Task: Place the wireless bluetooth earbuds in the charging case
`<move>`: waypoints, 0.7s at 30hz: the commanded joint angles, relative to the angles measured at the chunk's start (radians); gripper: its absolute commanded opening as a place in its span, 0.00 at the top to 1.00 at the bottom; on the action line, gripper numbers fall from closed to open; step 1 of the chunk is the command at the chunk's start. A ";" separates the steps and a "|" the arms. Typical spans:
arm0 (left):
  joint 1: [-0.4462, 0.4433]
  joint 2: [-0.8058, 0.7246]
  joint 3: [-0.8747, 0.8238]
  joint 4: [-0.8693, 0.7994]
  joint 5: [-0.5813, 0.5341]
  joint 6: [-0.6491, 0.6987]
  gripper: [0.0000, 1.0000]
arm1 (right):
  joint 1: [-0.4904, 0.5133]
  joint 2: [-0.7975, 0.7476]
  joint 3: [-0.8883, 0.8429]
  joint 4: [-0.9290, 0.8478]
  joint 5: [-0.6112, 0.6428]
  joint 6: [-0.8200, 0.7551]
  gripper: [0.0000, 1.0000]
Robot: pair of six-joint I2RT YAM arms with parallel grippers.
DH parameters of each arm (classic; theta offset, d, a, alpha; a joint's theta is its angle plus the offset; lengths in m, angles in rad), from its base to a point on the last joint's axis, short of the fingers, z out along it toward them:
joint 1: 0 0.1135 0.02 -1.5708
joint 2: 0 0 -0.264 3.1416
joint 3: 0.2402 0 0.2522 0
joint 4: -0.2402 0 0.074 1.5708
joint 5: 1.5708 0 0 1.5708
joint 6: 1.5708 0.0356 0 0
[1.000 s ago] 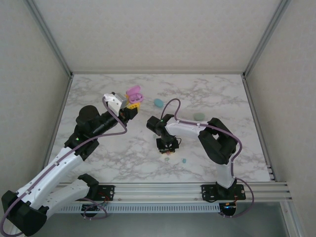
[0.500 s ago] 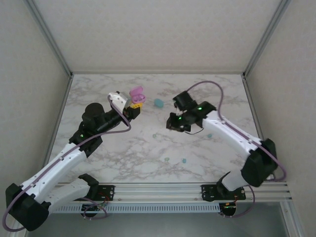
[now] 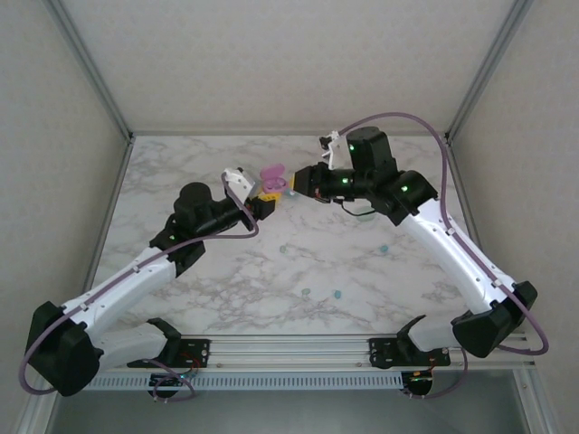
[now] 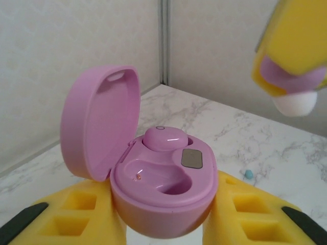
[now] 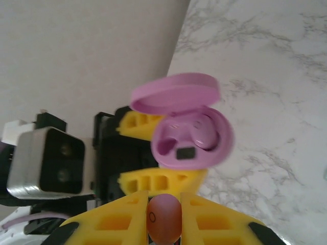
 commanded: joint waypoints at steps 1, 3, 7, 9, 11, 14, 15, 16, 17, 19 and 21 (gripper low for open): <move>-0.026 0.015 0.047 0.021 0.040 0.047 0.71 | 0.015 0.029 0.050 0.055 -0.043 0.009 0.80; -0.035 0.021 0.052 0.015 0.038 0.059 0.71 | 0.021 0.038 0.057 0.057 -0.044 0.006 0.80; -0.043 0.025 0.058 0.012 0.036 0.056 0.72 | 0.027 0.054 0.071 0.033 -0.034 -0.007 0.80; -0.044 0.025 0.063 0.009 0.037 0.055 0.71 | 0.031 0.058 0.074 0.024 -0.023 -0.013 0.80; -0.044 0.025 0.065 0.012 0.037 0.053 0.71 | 0.033 0.062 0.076 0.008 -0.006 -0.016 0.80; -0.044 0.025 0.065 0.018 0.033 0.045 0.71 | 0.037 0.069 0.077 0.001 0.006 -0.019 0.80; -0.046 0.026 0.064 0.021 0.031 0.041 0.71 | 0.041 0.071 0.077 0.004 0.011 -0.019 0.80; -0.046 0.027 0.063 0.024 0.030 0.040 0.71 | 0.044 0.072 0.079 0.005 0.016 -0.017 0.80; -0.046 0.029 0.065 0.024 0.031 0.039 0.71 | 0.047 0.078 0.081 0.006 0.018 -0.017 0.80; -0.047 0.029 0.065 0.024 0.031 0.040 0.71 | 0.052 0.086 0.091 0.003 0.020 -0.019 0.80; -0.048 0.026 0.065 0.022 0.030 0.044 0.72 | 0.056 0.094 0.102 -0.011 0.034 -0.023 0.80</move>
